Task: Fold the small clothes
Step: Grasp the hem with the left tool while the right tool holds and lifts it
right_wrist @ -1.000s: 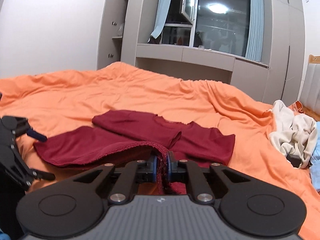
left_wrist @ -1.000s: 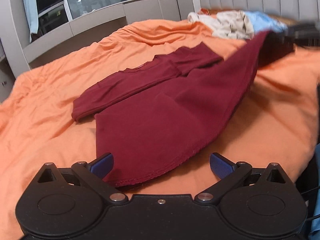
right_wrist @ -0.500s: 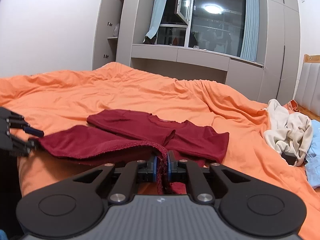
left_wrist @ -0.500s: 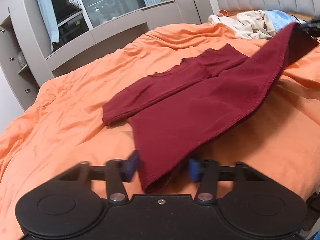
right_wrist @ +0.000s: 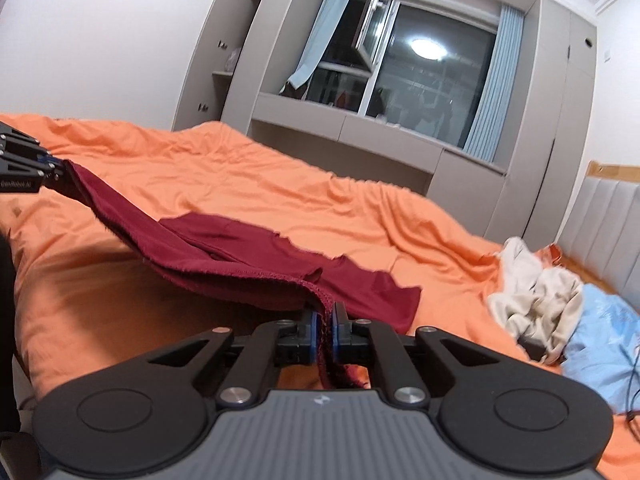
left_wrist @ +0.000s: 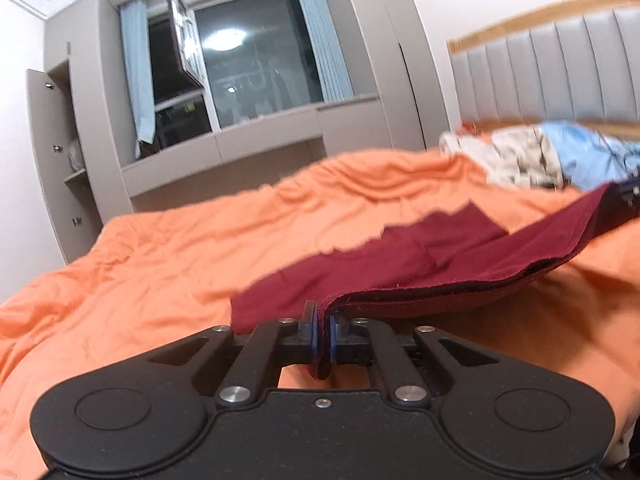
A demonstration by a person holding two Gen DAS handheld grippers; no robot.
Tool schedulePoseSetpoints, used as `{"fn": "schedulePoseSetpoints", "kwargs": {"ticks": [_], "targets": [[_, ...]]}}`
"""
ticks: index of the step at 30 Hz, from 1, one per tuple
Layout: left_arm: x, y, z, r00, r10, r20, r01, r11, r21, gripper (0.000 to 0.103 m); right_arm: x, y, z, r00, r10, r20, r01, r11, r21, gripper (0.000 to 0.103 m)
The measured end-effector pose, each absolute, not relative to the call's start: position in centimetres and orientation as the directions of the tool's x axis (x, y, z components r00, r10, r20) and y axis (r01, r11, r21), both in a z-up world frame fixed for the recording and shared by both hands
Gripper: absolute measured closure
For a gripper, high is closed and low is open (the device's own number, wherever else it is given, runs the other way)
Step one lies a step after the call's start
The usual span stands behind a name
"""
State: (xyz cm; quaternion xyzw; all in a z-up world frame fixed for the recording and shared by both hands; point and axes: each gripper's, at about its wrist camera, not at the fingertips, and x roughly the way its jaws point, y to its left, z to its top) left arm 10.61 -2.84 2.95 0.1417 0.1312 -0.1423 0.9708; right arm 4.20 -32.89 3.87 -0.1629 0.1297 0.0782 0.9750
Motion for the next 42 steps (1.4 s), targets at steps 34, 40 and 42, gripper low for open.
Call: {"fn": "schedulePoseSetpoints", "kwargs": {"ticks": [34, 40, 42], "targets": [[13.9, -2.3, 11.5, 0.943, -0.263, -0.202, 0.304, 0.929, 0.209, 0.098, 12.9, -32.9, 10.4, 0.987, 0.106, -0.123, -0.15, 0.886, -0.438, 0.097], [22.9, -2.8, 10.9, 0.937, -0.236, -0.257, 0.293, 0.933, 0.21, 0.098, 22.1, -33.5, 8.7, 0.973, 0.128, -0.195, -0.201, 0.882, -0.427, 0.097], [26.0, -3.1, 10.1, 0.932, -0.223, -0.285, 0.289, 0.932, 0.219, 0.097, 25.0, -33.6, 7.7, 0.964, 0.131, -0.229, -0.219, 0.883, -0.415, 0.097]]}}
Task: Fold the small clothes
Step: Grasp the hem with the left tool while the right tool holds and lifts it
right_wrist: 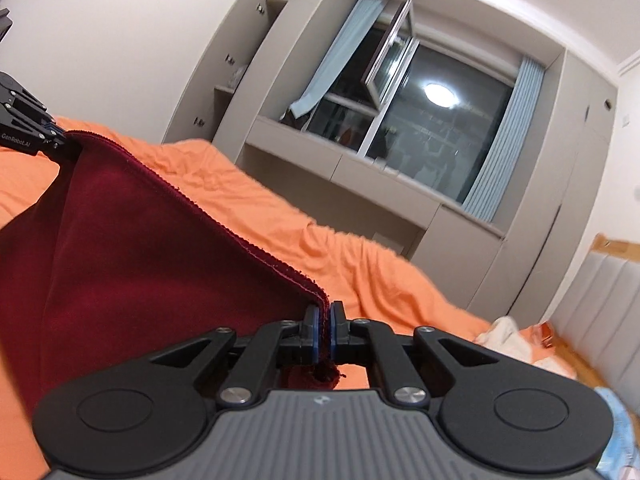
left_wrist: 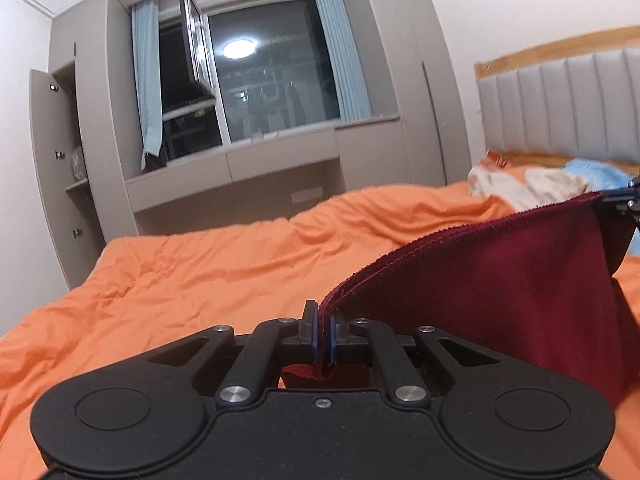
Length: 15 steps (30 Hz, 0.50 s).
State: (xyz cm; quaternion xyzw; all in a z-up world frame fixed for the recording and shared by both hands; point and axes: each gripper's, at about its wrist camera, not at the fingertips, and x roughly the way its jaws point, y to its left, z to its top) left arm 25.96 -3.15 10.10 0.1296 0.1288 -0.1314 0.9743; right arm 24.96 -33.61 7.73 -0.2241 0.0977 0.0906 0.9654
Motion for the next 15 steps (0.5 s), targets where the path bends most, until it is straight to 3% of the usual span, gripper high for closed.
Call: {"fn": "schedulePoseSetpoints", "kwargs": {"ticks": [9, 15], "targets": [[37.2, -4.1, 4.1, 0.876, -0.176, -0.45, 0.298, 0.93, 0.215, 0.097, 35.1, -35.2, 0.7, 0.904, 0.127, -0.407, -0.266, 0.914, -0.306, 0.097], [42.1, -4.5, -0.1, 0.825, -0.163, -0.542, 0.309, 0.932, 0.19, 0.097, 37.7, -36.0, -3.7, 0.871, 0.112, -0.478, -0.26, 0.931, -0.256, 0.097]]}}
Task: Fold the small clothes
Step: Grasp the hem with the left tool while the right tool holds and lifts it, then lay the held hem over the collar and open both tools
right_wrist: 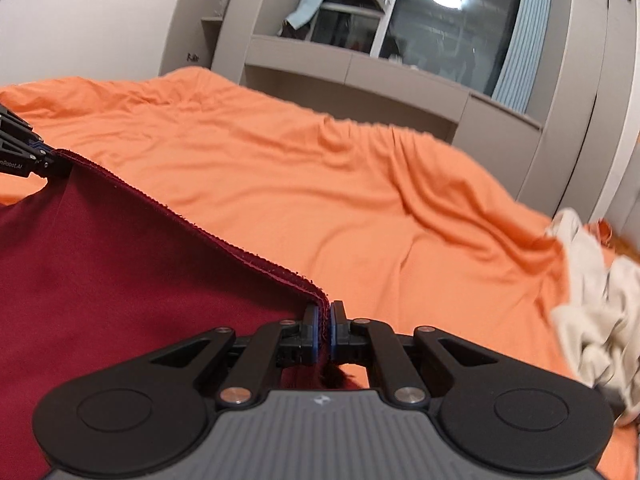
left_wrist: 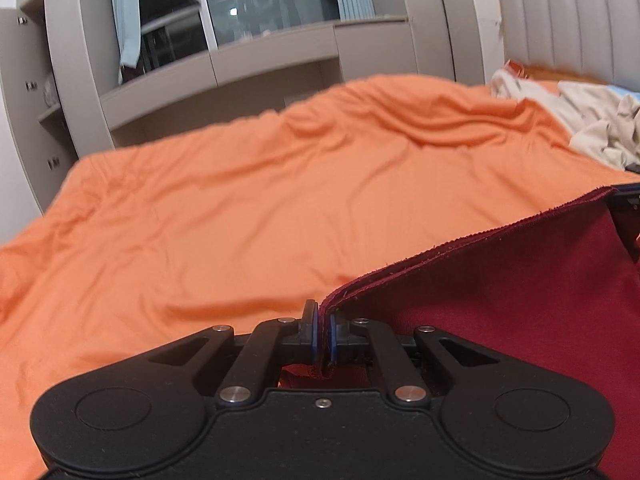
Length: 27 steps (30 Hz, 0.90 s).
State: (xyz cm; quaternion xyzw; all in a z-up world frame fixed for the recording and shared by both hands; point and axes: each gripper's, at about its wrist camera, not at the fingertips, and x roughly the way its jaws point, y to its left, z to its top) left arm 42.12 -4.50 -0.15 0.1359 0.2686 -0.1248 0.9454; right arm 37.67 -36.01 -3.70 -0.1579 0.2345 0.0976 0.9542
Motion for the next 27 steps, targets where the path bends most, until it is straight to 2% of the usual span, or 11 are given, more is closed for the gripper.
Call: {"fn": "schedulePoseSetpoints", "kwargs": {"ticks": [4, 10, 16, 18, 20, 21, 22, 23, 24, 26, 27], "targets": [[44.2, -4.8, -2.4, 0.79, -0.162, -0.592, 0.32, 0.932, 0.172, 0.097, 37.9, -35.6, -5.1, 0.867, 0.079, -0.492, -0.257, 0.917, -0.305, 0.097], [46.1, -5.1, -3.9, 0.769, -0.151, -0.621, 0.315, 0.935, 0.163, 0.096, 38.4, -34.9, -6.1, 0.865, 0.053, -0.499, -0.246, 0.912, -0.329, 0.096], [46.8, -4.7, -5.2, 0.726, -0.149, -0.671, 0.295, 0.949, 0.109, 0.086, 38.3, -34.9, -6.4, 0.86, 0.042, -0.509, -0.234, 0.918, -0.32, 0.087], [46.8, -4.2, -5.0, 0.724, -0.146, -0.674, 0.277, 0.957, 0.09, 0.081, 38.3, -35.2, -6.4, 0.859, 0.028, -0.511, -0.216, 0.925, -0.314, 0.07], [47.0, -3.7, -4.7, 0.721, -0.141, -0.679, 0.249, 0.967, 0.063, 0.059, 38.4, -35.6, -6.4, 0.859, 0.011, -0.511, -0.194, 0.932, -0.306, 0.041], [47.0, -3.4, -4.5, 0.718, -0.142, -0.681, 0.236, 0.971, 0.046, 0.052, 38.4, -35.8, -6.3, 0.859, 0.005, -0.512, -0.184, 0.936, -0.299, 0.038], [47.0, -3.0, -4.2, 0.715, -0.147, -0.683, 0.225, 0.974, 0.025, 0.038, 38.3, -36.1, -6.2, 0.858, 0.003, -0.514, -0.178, 0.94, -0.292, 0.034], [46.8, -2.7, -4.0, 0.716, -0.151, -0.682, 0.212, 0.977, 0.007, 0.03, 38.2, -36.3, -6.0, 0.858, -0.001, -0.514, -0.17, 0.943, -0.286, 0.028], [46.7, -2.4, -3.7, 0.719, -0.149, -0.678, 0.2, 0.98, -0.004, 0.028, 38.0, -36.6, -5.8, 0.859, -0.004, -0.512, -0.163, 0.946, -0.281, 0.025], [46.2, -2.1, -3.2, 0.725, -0.153, -0.672, 0.191, 0.981, -0.018, 0.019, 37.4, -37.1, -5.4, 0.859, -0.003, -0.513, -0.159, 0.949, -0.272, 0.011], [45.8, -2.0, -3.1, 0.727, -0.161, -0.668, 0.195, 0.981, -0.025, 0.012, 37.1, -37.3, -5.3, 0.859, -0.007, -0.512, -0.156, 0.949, -0.275, 0.009]]}}
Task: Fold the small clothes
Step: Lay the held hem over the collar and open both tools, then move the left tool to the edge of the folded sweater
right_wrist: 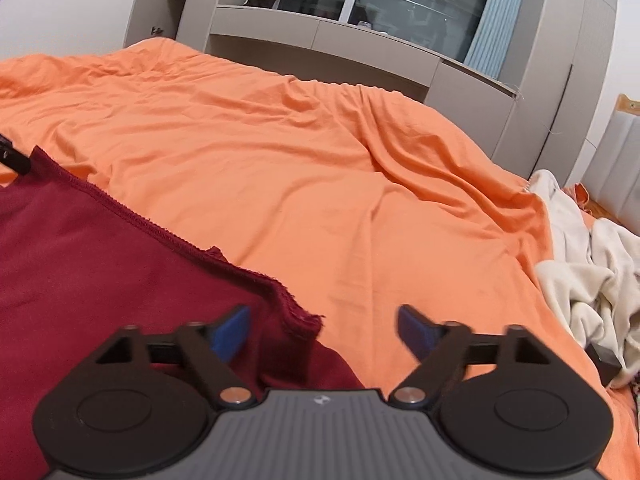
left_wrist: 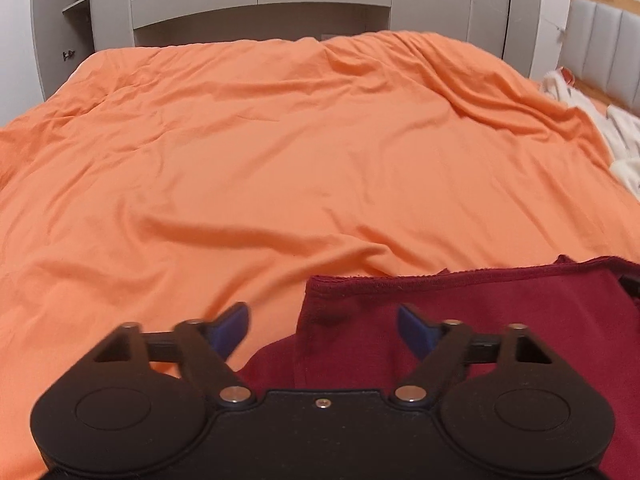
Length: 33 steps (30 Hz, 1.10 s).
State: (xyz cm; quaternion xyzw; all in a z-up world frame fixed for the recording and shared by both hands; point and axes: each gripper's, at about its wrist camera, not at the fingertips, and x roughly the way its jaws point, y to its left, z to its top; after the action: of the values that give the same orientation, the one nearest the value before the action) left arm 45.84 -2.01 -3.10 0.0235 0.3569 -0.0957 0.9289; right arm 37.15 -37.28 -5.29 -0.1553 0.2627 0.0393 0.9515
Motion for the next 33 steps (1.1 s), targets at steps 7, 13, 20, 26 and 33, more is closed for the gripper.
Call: {"fn": "schedulePoseSetpoints", "kwargs": {"ticks": [7, 13, 20, 26, 33], "targets": [[46.7, -2.0, -5.2, 0.705, -0.036, -0.708, 0.097, 0.994, 0.046, 0.008, 37.5, -40.0, -6.2, 0.85, -0.139, -0.507, -0.006, 0.962, -0.275, 0.003], [48.2, 0.0, -7.2, 0.648, 0.007, -0.762, -0.006, 1.0, 0.003, 0.007, 38.3, -42.6, -7.2, 0.817, -0.172, -0.55, 0.066, 0.976, -0.206, 0.003], [45.5, 0.3, -4.1, 0.7, 0.001, -0.714, -0.022, 1.0, -0.02, 0.004, 33.4, -41.9, -3.1, 0.834, -0.094, -0.544, -0.001, 0.985, -0.172, 0.0], [39.1, 0.5, -1.0, 0.74, -0.087, -0.667, 0.05, 0.996, -0.075, 0.001, 26.8, -39.7, -1.6, 0.818, -0.055, -0.572, -0.077, 0.976, -0.204, 0.0], [30.9, 1.0, -0.8, 0.759, -0.151, -0.633, 0.074, 0.986, -0.146, 0.001, 23.0, -38.0, -4.2, 0.739, -0.15, -0.656, -0.099, 0.94, -0.326, 0.0]]}}
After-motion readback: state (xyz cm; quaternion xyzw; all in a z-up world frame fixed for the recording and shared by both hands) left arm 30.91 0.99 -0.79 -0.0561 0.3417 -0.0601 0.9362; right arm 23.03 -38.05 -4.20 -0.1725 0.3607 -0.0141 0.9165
